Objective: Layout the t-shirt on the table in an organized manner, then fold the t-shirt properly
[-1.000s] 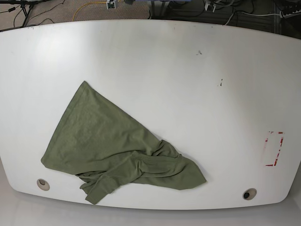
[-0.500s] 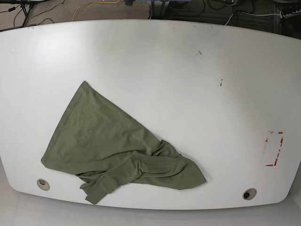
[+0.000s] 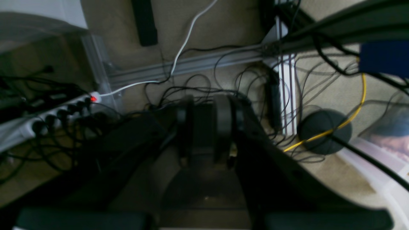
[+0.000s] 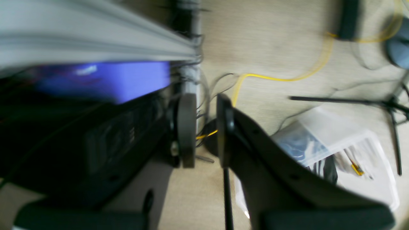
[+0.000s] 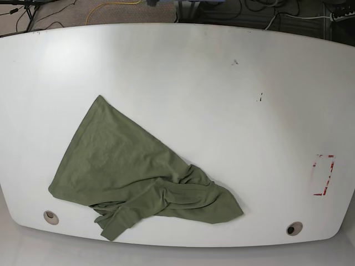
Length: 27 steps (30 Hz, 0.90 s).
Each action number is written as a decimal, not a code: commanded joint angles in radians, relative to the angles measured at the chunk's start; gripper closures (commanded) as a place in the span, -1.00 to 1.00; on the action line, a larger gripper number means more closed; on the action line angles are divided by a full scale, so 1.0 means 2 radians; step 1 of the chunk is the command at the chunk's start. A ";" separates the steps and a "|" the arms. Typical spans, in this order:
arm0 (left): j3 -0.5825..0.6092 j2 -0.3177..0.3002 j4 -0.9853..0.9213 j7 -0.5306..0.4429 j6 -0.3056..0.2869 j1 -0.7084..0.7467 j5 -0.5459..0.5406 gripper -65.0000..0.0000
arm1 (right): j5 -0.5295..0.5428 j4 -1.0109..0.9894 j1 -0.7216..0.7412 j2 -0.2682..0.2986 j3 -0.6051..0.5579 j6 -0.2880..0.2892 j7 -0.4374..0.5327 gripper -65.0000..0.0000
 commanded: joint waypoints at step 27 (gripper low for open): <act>-0.061 -0.002 0.201 -0.009 0.000 -0.020 -0.119 0.69 | 0.000 0.173 0.004 -0.006 0.003 0.000 0.009 0.66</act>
